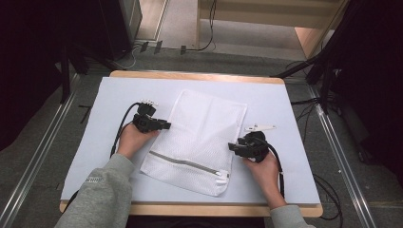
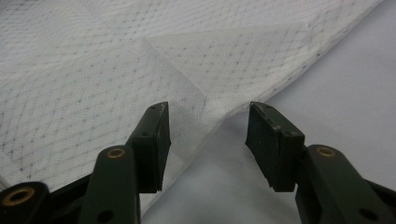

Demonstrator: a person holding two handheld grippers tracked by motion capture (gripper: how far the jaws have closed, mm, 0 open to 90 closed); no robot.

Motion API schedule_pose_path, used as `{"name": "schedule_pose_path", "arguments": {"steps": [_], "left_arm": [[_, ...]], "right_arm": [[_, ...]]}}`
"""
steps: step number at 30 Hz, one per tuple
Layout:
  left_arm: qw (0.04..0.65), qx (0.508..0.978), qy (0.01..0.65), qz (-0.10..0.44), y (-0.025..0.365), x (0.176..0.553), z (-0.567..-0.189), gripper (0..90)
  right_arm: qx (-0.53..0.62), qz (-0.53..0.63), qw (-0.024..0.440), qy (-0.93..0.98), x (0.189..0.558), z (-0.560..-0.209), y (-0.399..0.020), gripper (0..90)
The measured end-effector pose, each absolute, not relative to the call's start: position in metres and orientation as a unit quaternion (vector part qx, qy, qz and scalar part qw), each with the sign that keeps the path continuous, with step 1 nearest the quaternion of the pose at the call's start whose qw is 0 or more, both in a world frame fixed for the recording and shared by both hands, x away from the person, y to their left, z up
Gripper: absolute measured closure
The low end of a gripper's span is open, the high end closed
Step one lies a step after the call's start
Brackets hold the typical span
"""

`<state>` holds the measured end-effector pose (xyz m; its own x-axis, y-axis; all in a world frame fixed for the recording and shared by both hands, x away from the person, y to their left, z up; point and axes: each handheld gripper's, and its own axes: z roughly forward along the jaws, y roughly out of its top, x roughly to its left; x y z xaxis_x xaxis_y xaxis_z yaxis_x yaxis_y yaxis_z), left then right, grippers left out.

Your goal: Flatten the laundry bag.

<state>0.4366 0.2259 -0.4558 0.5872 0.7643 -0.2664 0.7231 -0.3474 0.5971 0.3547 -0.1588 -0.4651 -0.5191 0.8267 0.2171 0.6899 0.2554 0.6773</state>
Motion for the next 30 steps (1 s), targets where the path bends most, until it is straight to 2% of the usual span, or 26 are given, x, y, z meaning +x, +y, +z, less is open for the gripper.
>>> {"name": "schedule_pose_path", "arguments": {"steps": [4, 9, 15, 20, 30], "left_arm": [[0.342, 0.821, 0.458, 0.016, 0.224, 0.437, -0.456, 87.6], [0.34, 0.819, 0.462, 0.021, 0.224, 0.436, -0.455, 89.0], [0.345, 0.813, 0.469, 0.02, 0.231, 0.436, -0.454, 89.0], [0.348, 0.808, 0.476, 0.02, 0.239, 0.433, -0.454, 89.4], [0.362, 0.784, 0.504, 0.022, 0.26, 0.42, -0.452, 89.4]], "right_arm": [[0.484, 0.369, 0.085, 0.789, 0.359, -0.47, -0.157, 55.6], [0.485, 0.368, 0.087, 0.788, 0.361, -0.471, -0.157, 60.9], [0.48, 0.37, 0.073, 0.792, 0.365, -0.473, -0.155, 83.8], [0.476, 0.364, 0.072, 0.797, 0.371, -0.471, -0.151, 87.8], [0.466, 0.359, 0.085, 0.804, 0.388, -0.468, -0.146, 87.9]]}}
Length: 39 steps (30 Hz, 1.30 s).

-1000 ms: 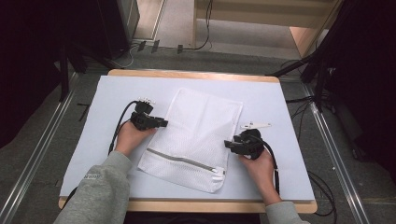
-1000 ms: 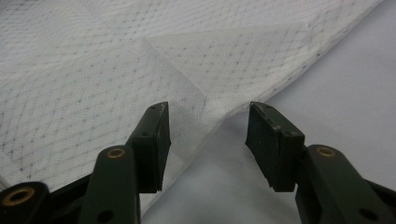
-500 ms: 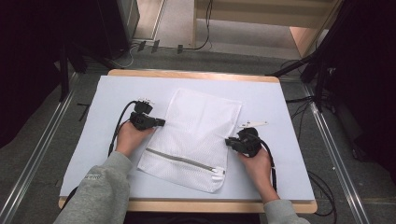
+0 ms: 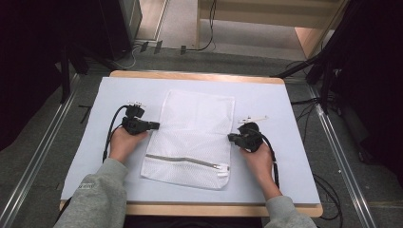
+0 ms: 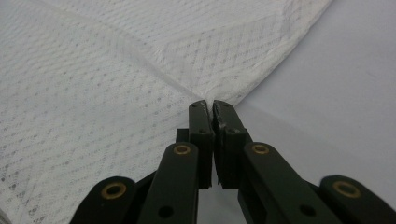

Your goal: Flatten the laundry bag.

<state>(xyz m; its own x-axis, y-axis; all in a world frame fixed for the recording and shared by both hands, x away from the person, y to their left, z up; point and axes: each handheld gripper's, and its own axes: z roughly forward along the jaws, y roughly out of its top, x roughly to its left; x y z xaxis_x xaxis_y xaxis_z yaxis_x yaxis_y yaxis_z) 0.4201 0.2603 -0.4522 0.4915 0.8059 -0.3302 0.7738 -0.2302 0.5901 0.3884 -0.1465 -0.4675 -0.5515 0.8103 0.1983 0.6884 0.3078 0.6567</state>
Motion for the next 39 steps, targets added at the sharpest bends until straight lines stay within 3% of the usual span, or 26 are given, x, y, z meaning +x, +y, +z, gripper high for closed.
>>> {"name": "schedule_pose_path", "arguments": {"steps": [12, 18, 39], "left_arm": [[0.364, 0.771, 0.522, 0.031, 0.278, 0.407, -0.454, 88.0], [0.364, 0.772, 0.52, 0.042, 0.277, 0.41, -0.455, 84.2], [0.388, 0.781, 0.488, 0.036, 0.276, 0.404, -0.44, 52.1]], "right_arm": [[0.457, 0.349, 0.104, 0.811, 0.408, -0.465, -0.137, 83.5], [0.444, 0.39, 0.108, 0.8, 0.402, -0.452, -0.138, 89.9], [0.447, 0.373, 0.082, 0.809, 0.411, -0.469, -0.125, 89.2]]}}
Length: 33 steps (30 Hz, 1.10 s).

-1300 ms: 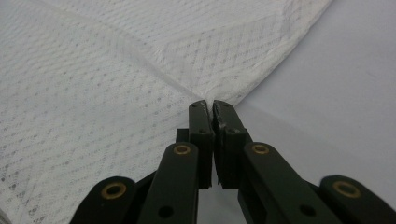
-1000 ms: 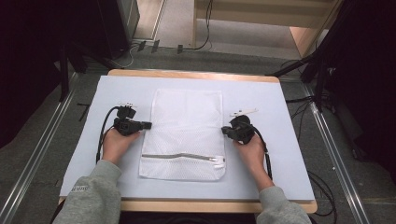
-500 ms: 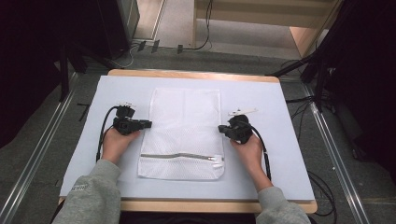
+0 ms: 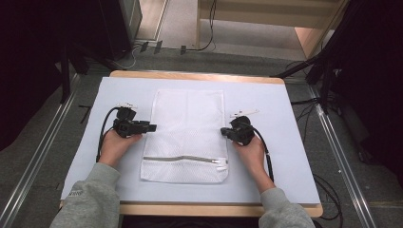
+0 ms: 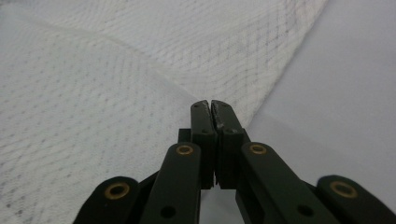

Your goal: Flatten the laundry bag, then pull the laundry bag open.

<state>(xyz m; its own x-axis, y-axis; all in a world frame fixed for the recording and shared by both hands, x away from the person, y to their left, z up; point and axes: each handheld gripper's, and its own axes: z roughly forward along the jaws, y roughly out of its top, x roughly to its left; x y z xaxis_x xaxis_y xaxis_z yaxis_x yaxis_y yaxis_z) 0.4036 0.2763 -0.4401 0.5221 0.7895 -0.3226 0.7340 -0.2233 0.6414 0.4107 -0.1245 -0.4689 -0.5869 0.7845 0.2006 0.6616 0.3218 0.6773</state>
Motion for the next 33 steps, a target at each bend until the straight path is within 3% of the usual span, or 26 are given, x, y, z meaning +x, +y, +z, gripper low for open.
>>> {"name": "schedule_pose_path", "arguments": {"steps": [12, 33], "left_arm": [[0.4, 0.792, 0.461, 0.021, 0.264, 0.387, -0.425, 41.1], [0.408, 0.831, 0.379, 0.014, 0.204, 0.353, -0.408, 40.8]], "right_arm": [[0.423, 0.397, 0.056, 0.813, 0.392, -0.454, -0.124, 87.6], [0.391, 0.373, 0.02, 0.841, 0.337, -0.459, -0.124, 87.3]]}}
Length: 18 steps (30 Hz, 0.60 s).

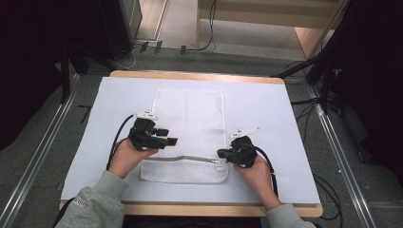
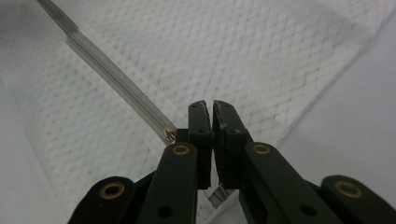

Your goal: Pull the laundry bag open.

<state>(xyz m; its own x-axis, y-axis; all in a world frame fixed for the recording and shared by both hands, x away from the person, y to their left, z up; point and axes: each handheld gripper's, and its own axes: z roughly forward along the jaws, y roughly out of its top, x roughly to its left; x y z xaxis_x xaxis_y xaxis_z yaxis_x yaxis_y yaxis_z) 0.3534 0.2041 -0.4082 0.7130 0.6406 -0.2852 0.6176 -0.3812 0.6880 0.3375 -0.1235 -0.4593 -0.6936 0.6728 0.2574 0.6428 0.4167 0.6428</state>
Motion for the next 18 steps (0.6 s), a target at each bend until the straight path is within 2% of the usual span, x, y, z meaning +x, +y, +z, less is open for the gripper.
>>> {"name": "schedule_pose_path", "arguments": {"steps": [9, 15, 18], "left_arm": [[0.403, 0.843, 0.355, 0.003, 0.184, 0.356, -0.411, 41.2], [0.401, 0.85, 0.343, 0.001, 0.177, 0.358, -0.413, 41.3], [0.401, 0.851, 0.339, -0.001, 0.172, 0.357, -0.413, 41.8]], "right_arm": [[0.399, 0.37, -0.002, 0.839, 0.331, -0.469, -0.127, 87.7], [0.405, 0.377, -0.033, 0.832, 0.323, -0.471, -0.131, 86.7], [0.398, 0.38, -0.027, 0.835, 0.319, -0.47, -0.129, 86.8]]}}
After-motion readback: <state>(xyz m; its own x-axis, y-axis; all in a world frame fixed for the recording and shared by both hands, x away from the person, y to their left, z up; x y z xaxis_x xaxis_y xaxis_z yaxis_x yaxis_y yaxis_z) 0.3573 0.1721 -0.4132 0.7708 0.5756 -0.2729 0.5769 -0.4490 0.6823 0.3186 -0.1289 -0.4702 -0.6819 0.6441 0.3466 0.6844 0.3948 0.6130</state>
